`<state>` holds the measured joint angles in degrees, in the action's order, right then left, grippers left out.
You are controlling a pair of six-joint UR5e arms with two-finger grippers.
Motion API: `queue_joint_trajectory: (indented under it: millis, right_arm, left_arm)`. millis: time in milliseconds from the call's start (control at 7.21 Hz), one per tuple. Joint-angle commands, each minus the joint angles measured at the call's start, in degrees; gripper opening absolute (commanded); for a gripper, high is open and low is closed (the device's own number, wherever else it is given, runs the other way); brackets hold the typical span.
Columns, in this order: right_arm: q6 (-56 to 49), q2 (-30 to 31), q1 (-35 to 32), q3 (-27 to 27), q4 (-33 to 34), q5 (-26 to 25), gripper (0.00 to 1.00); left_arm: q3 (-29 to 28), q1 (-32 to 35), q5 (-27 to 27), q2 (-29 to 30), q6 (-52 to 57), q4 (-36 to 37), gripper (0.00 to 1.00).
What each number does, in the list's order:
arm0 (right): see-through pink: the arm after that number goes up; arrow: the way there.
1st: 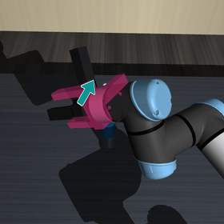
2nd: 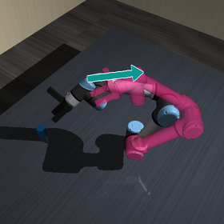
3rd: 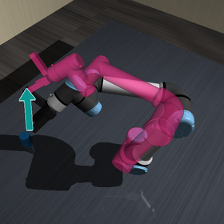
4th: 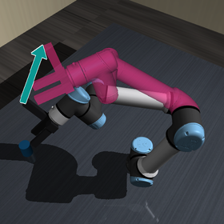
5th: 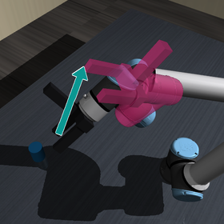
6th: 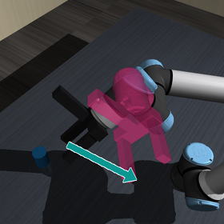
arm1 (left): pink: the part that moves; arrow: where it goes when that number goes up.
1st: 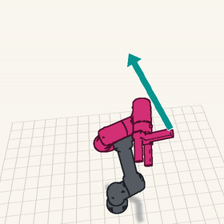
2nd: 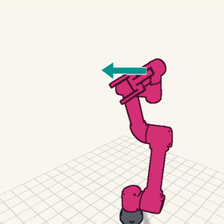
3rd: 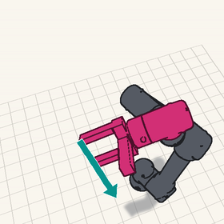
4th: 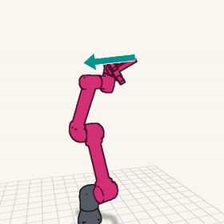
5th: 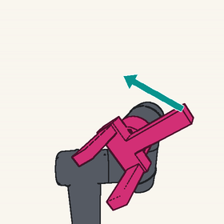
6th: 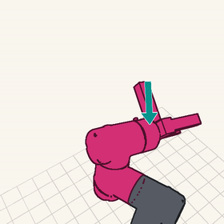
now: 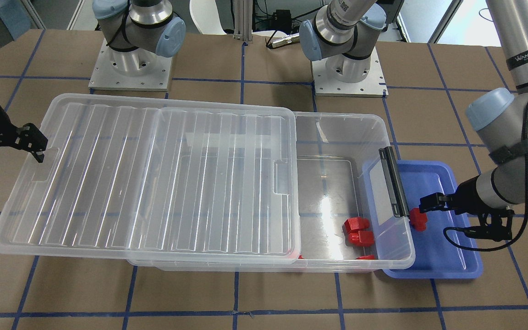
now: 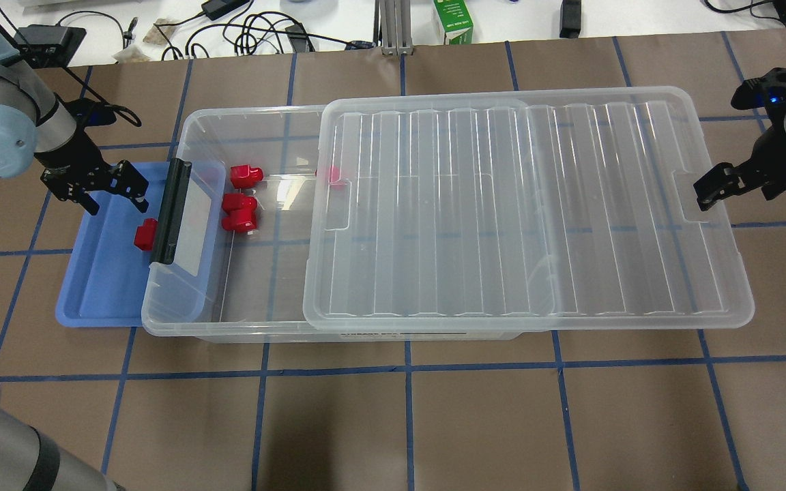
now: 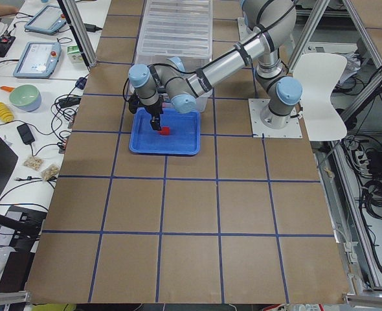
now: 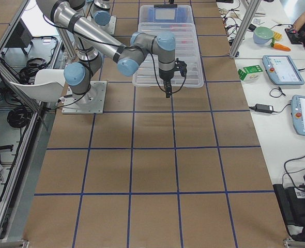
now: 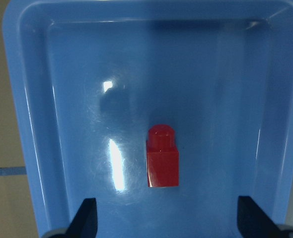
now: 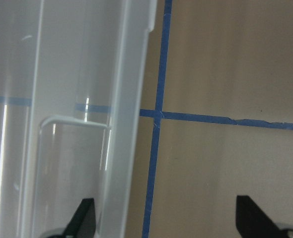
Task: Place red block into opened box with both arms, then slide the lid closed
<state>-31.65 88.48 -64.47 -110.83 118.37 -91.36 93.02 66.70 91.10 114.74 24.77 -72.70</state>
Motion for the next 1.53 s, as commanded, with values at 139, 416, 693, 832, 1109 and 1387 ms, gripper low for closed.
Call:
queue_joint_trajectory:
  millis: [139, 416, 693, 832, 1109, 1387]
  right_arm:
    - [1.06, 2.13, -0.21, 2.96, -6.09, 0.48, 1.0]
    - [4.21, 5.11, -0.65, 7.8, -15.5, 0.66, 1.0]
    - [6.5, 9.41, -1.09, 13.07, -25.42, 0.75, 1.0]
    - [6.69, 10.91, -1.09, 15.01, -28.69, 0.66, 1.0]
    - [6.78, 12.68, -1.09, 17.57, -33.71, 0.49, 1.0]
    - [8.78, 12.95, -2.92, 17.75, -33.91, 0.83, 1.0]
  left_arm:
    - [2.24, -1.22, 0.04, 2.41, 0.01, 3.42, 1.0]
    - [2.34, -1.23, -0.13, 3.9, -0.25, 3.62, 1.0]
    - [2.51, -1.23, -0.31, 4.78, -0.61, 3.53, 1.0]
    - [3.12, -1.23, -0.22, 5.14, -0.26, 3.62, 1.0]
    - [3.65, -1.23, -0.22, 5.14, -0.17, 3.53, 0.95]
    - [3.66, -1.23, 0.13, 5.14, -0.17, 3.44, 0.13]
